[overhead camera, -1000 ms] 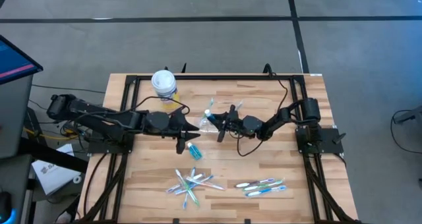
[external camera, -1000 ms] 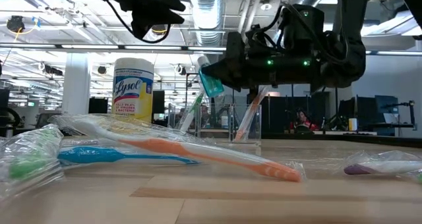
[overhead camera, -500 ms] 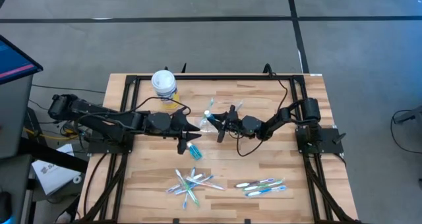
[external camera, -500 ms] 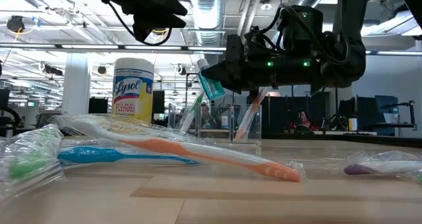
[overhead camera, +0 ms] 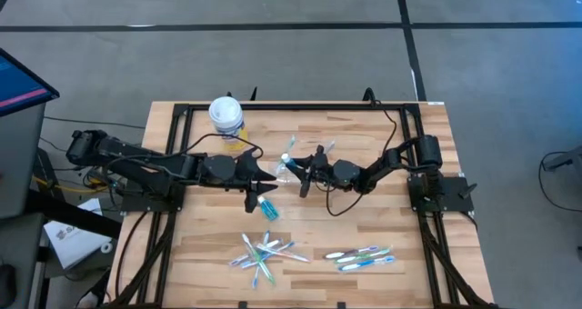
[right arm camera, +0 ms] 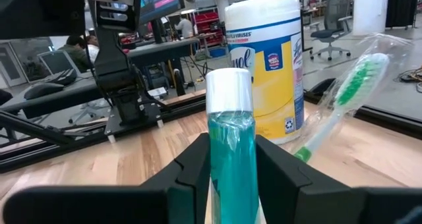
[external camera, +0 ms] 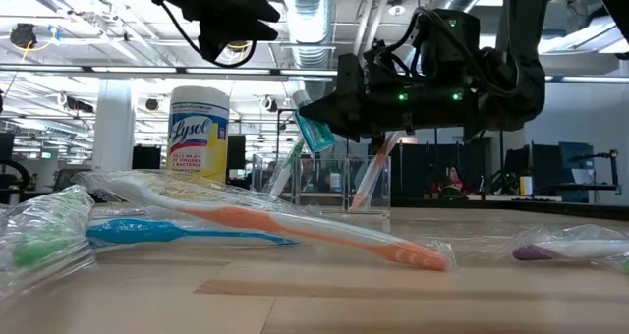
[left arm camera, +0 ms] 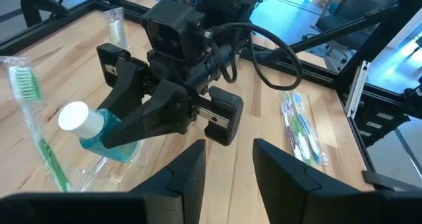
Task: Pick & Place toothbrushing station
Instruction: Put the left blue mouthwash into the transparent organizer
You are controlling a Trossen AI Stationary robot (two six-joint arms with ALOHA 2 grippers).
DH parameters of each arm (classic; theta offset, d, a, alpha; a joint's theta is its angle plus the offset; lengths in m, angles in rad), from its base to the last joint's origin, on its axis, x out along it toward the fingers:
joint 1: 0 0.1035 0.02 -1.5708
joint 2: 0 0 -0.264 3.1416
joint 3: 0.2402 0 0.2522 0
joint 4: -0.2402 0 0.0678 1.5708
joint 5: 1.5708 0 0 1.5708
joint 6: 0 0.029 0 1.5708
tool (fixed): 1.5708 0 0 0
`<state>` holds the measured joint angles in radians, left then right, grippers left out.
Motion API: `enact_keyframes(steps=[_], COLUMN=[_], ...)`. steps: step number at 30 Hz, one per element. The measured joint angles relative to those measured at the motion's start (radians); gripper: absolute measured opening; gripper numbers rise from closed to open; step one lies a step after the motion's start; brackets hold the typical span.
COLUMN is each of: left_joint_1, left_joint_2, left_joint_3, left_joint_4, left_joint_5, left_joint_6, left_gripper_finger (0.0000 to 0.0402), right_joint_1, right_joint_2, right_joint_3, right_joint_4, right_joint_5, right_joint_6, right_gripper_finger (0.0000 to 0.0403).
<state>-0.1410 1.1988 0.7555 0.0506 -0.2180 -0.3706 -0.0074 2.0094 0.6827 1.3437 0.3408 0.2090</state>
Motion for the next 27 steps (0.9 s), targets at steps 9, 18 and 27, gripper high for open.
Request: enact_keyframes(steps=[9, 18, 27], left_joint_1=[0.000, 0.000, 0.000], left_joint_2=[0.000, 0.000, 0.000], left_joint_3=[0.000, 0.000, 0.000], left_joint_4=[0.002, 0.003, 0.003], left_joint_5=[0.001, 0.004, 0.004], left_joint_6=[0.000, 0.000, 0.000], left_gripper_finger=[0.0122, 0.0122, 0.0122], right_joint_1=[0.000, 0.000, 0.000], right_joint_2=[0.000, -0.003, -0.004], right_joint_3=[0.000, 0.001, 0.003], right_joint_4=[0.001, 0.003, 0.002], right_joint_5=[-0.001, -0.002, -0.002], right_joint_6=[-0.009, -0.034, -0.054], right_gripper_finger=[0.0093, 0.0093, 0.0107])
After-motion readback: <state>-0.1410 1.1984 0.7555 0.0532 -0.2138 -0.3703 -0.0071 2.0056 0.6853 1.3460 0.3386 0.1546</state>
